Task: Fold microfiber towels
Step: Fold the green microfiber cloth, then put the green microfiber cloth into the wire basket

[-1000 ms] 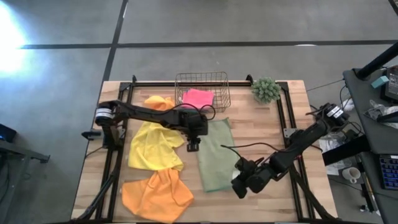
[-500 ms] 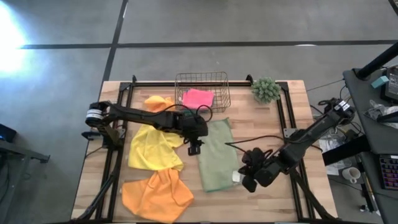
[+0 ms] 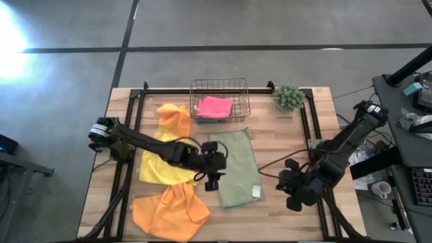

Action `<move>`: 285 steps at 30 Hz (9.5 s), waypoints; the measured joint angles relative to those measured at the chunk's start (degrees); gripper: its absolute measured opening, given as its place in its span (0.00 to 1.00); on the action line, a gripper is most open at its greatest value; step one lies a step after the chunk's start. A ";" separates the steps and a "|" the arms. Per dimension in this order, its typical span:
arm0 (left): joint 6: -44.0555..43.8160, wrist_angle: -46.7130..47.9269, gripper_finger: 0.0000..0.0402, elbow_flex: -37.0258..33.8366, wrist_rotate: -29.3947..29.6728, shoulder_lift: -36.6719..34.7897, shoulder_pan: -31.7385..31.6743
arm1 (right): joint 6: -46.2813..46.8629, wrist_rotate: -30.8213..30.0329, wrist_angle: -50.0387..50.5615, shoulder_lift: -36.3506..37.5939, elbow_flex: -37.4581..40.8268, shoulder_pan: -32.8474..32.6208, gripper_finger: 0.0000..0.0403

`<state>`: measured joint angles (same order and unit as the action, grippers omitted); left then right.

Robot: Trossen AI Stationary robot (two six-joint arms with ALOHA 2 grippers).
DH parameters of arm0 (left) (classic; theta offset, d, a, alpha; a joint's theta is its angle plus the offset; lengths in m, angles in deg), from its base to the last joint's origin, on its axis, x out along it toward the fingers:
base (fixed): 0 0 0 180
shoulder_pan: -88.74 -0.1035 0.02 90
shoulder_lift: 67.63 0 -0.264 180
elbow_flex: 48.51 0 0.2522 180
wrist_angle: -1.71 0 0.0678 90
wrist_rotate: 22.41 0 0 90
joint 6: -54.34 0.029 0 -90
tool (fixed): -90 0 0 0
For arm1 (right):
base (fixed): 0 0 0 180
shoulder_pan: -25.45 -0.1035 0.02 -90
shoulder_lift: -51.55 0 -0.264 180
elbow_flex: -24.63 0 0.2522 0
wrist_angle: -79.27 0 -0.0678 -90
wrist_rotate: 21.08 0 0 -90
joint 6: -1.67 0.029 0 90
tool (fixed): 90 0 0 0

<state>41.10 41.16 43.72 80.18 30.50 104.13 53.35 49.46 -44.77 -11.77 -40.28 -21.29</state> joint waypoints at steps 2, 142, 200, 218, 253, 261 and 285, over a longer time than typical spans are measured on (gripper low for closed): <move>-2.31 0.15 0.40 -0.01 2.24 0.00 1.68 | 0.00 0.09 -0.82 0.21 1.28 -1.50 0.04; -10.51 -6.68 0.11 5.88 1.71 24.02 13.31 | -36.26 10.65 -38.27 -34.66 -0.62 15.24 0.03; -20.86 12.19 0.00 19.18 2.23 15.10 18.72 | -2.28 5.84 -10.06 -34.05 -26.22 3.61 0.03; -17.82 20.85 0.00 17.65 7.64 15.08 10.53 | -12.92 1.03 2.51 -32.38 -24.19 12.48 0.03; -13.45 22.02 0.41 15.66 -1.40 12.83 2.76 | -14.93 1.28 11.03 -27.97 -22.98 18.95 0.32; -11.49 13.91 0.42 13.32 -3.08 14.07 9.12 | -10.92 7.94 3.77 -27.69 -17.25 12.47 0.27; -5.87 21.09 0.42 25.07 11.85 16.63 21.46 | -0.84 -3.15 -8.10 -27.93 -19.57 -8.56 0.48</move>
<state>35.23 62.25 68.79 92.03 47.12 125.60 52.51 46.31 -52.87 -39.71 -59.84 -29.86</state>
